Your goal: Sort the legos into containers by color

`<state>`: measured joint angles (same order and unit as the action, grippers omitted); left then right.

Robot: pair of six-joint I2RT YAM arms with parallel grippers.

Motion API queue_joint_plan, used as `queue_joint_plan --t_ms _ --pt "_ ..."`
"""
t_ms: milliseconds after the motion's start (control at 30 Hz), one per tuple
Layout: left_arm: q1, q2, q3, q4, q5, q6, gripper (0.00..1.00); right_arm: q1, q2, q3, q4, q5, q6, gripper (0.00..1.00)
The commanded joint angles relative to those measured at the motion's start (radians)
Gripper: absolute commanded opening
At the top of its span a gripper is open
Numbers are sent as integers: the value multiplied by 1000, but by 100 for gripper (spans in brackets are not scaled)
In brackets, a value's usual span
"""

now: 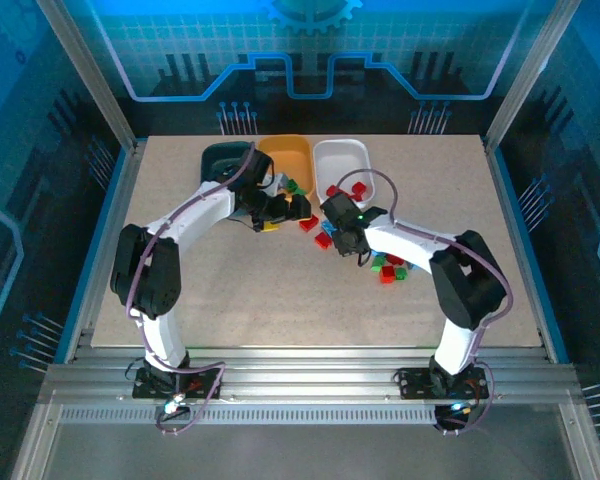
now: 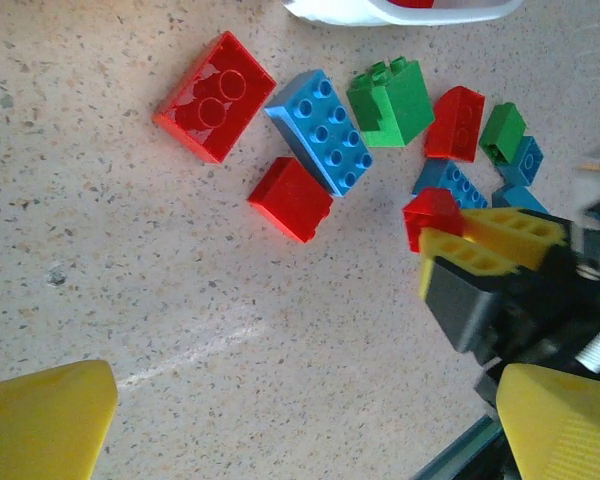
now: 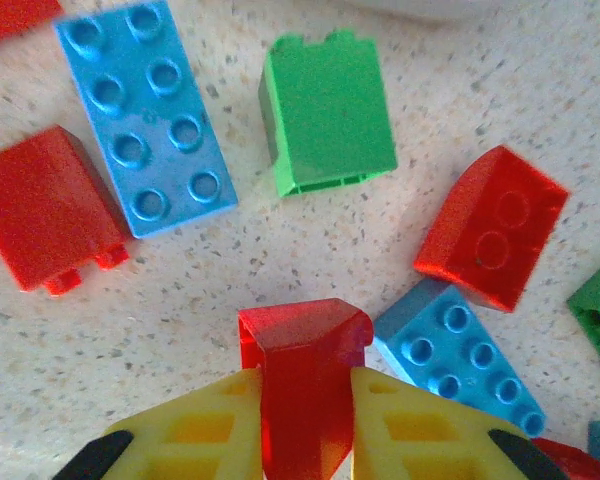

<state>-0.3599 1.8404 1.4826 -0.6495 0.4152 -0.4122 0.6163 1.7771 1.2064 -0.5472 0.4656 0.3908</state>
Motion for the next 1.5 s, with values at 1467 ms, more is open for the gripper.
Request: queue_joint_plan --t_ms 1467 --pt "215 -130 -101 97 4 -110 99 -186 91 104 116 -283 -1 57"
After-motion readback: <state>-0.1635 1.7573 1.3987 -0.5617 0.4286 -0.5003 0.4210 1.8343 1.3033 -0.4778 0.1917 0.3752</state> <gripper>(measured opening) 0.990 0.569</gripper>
